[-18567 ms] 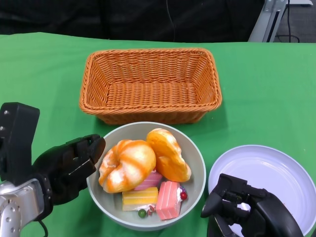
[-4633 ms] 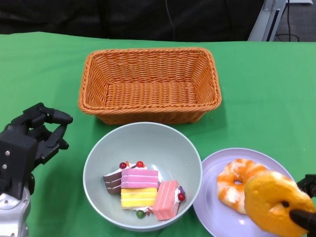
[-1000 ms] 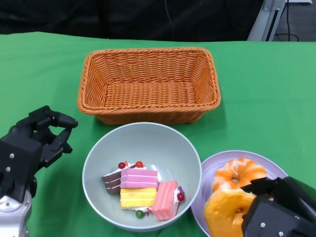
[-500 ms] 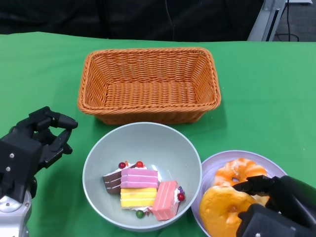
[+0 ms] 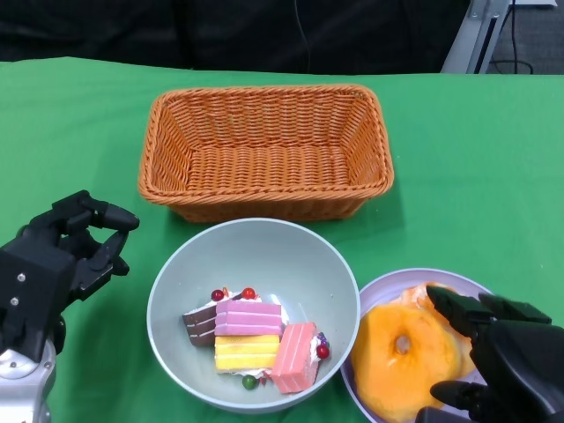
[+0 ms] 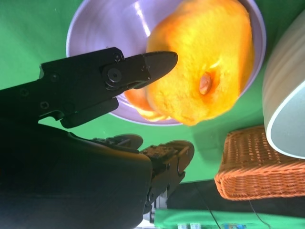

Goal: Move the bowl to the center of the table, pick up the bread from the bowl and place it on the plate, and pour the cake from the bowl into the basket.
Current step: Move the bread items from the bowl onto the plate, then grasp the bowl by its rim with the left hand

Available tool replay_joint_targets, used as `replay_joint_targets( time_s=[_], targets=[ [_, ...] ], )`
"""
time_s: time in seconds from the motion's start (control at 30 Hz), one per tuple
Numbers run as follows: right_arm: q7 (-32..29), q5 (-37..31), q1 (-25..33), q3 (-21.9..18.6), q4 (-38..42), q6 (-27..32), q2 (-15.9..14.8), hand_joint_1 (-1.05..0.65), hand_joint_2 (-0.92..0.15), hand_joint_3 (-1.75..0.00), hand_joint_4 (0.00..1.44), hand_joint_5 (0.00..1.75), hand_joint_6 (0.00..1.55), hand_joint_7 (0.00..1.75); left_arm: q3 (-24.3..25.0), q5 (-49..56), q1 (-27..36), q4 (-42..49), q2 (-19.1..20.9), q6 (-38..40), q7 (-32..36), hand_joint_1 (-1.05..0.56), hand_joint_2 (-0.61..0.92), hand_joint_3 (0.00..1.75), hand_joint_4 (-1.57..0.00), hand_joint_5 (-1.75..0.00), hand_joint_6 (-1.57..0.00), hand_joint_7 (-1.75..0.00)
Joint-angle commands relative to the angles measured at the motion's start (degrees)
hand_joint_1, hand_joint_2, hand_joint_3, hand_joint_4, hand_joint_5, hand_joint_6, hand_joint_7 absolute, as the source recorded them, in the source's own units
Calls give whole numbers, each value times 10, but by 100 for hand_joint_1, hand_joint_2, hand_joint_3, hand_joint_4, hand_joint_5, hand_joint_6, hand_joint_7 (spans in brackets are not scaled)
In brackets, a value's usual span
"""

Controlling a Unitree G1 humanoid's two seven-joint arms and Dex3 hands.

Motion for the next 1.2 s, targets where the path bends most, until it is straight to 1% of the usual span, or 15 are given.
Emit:
replay_joint_targets(
  time_s=[0.03, 0.2, 0.33, 0.47, 0.7, 0.77, 0.8, 0.83, 0.87, 0.93, 0.97, 1.03, 1.1, 1.13, 1.2],
  targets=[
    [-36, -14, 8, -7, 20, -22, 4, -63, -92, -4, 8, 0, 15, 0, 2, 0, -5, 3, 15, -2, -5, -10, 92, 40, -80, -141, -75, -115],
    [-122, 31, 11, -34, 53, -103, 15, -61, -92, -4, 12, 3, 20, 2, 2, -4, -2, -2, 15, 3, -8, -10, 92, 40, -79, -140, -75, -115],
    [-139, 181, 10, -88, 63, -215, 38, -52, -92, -5, 32, 13, 32, 7, 3, -6, -1, -7, 14, 9, -9, -9, 92, 40, -79, -140, -75, -115],
    [-100, 368, 2, -132, 68, -297, 81, -47, -92, -9, 57, 21, 52, 12, 4, -5, -1, -6, 15, 4, -8, -9, 92, 39, -78, -140, -75, -115],
    [-14, 561, -4, -164, 47, -334, 118, -37, -92, -11, 77, 26, 68, 14, 5, -4, -2, 0, 18, -1, -8, -10, 92, 39, -80, -140, -76, -114],
    [3, 617, -2, -168, 39, -332, 138, -25, -92, -10, 90, 38, 81, 19, 5, -2, -1, 0, 20, -3, -7, -10, 92, 39, -80, -140, -76, -114],
    [11, 639, 0, -170, 34, -327, 144, -21, -92, -12, 88, 54, 85, 22, 6, -5, -1, -1, 20, -2, -10, -10, 92, 39, -80, -140, -76, -114],
    [18, 661, 3, -172, 26, -316, 149, -19, -91, -19, 87, 85, 92, 33, 7, -8, -1, -1, 20, -1, -13, -10, 92, 39, -80, -140, -76, -114],
    [25, 687, 7, -174, 17, -300, 151, -19, -88, -29, 85, 105, 90, 51, 9, -10, -1, -1, 21, -1, -15, -10, 92, 39, -80, -140, -76, -114],
    [37, 748, 16, -182, -3, -256, 156, -21, -72, -69, 81, 137, 82, 95, 9, -12, 0, 0, 23, -3, -19, -10, 92, 39, -80, -139, -76, -113],
    [43, 776, 19, -186, -10, -236, 156, -21, -66, -84, 79, 147, 79, 109, 10, -14, 0, -1, 25, -3, -23, -10, 92, 39, -79, -139, -76, -113],
    [52, 819, 23, -197, -19, -200, 153, -21, -63, -103, 75, 166, 68, 138, 9, -13, 2, -2, 30, -9, -30, -10, 92, 39, -78, -138, -75, -112],
    [54, 861, 26, -213, -20, -168, 154, -21, -66, -106, 73, 172, 61, 153, 10, -14, 4, -7, 38, -19, -41, -9, 92, 40, -79, -132, -77, -105],
    [53, 875, 27, -220, -21, -155, 155, -22, -67, -107, 73, 174, 59, 157, 10, -15, 4, -9, 40, -24, -45, -8, 92, 39, -79, -122, -81, -91],
    [54, 897, 28, -231, -21, -135, 156, -23, -68, -107, 73, 174, 58, 160, 10, -17, 6, -16, 49, -38, -60, -8, 92, 38, -80, -117, -84, -83]
  ],
)
